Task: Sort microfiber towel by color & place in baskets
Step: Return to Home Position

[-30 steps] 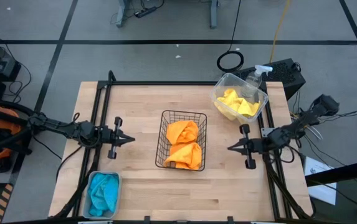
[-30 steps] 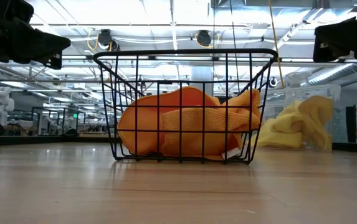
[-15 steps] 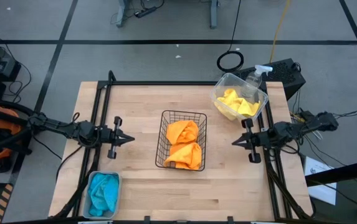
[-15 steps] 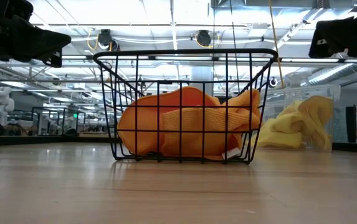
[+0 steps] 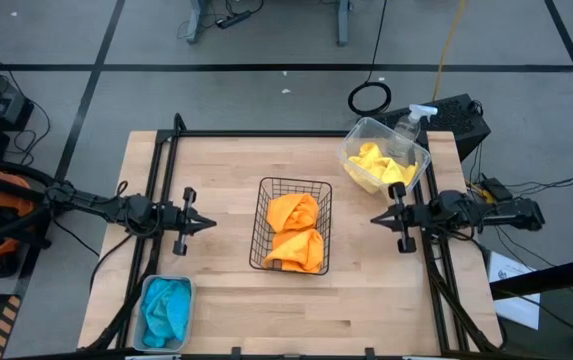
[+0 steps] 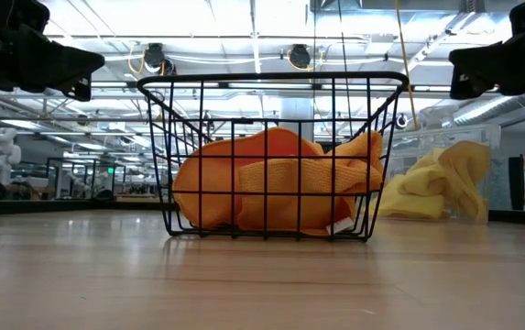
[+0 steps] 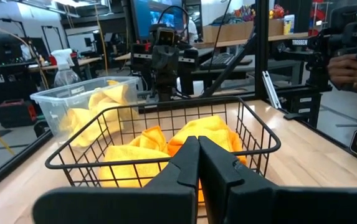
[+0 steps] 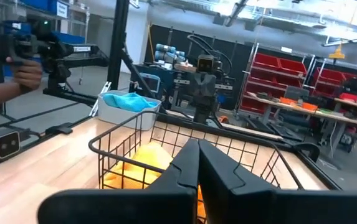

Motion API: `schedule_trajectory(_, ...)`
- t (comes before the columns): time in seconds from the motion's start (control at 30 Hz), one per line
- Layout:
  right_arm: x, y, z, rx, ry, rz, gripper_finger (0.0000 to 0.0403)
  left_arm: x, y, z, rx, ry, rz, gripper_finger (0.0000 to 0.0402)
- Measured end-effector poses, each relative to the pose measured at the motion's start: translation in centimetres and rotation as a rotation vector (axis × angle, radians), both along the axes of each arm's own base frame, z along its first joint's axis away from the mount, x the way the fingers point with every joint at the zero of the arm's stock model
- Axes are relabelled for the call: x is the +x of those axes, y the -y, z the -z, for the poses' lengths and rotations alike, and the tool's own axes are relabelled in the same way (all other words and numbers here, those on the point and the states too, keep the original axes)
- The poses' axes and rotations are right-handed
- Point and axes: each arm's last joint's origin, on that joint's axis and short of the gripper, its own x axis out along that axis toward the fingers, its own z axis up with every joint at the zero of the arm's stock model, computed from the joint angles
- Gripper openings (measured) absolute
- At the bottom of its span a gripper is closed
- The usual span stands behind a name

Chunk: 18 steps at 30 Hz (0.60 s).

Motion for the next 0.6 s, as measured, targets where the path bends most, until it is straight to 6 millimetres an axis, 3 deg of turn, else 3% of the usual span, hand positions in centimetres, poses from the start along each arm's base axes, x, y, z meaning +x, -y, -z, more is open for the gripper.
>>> schedule_trajectory(0.4, 0.08, 0.78, 0.32, -0.005, -0.032, 0.113, 0.0000, 0.01, -0.02, 0.26, -0.004, -0.025, -0.008, 0.0008)
schedule_trajectory(0.6, 0.11, 1.03, 0.82, 0.075, -0.089, 0.143, 0.0000, 0.01, -0.02, 0.44, 0.009, -0.043, -0.008, 0.0008)
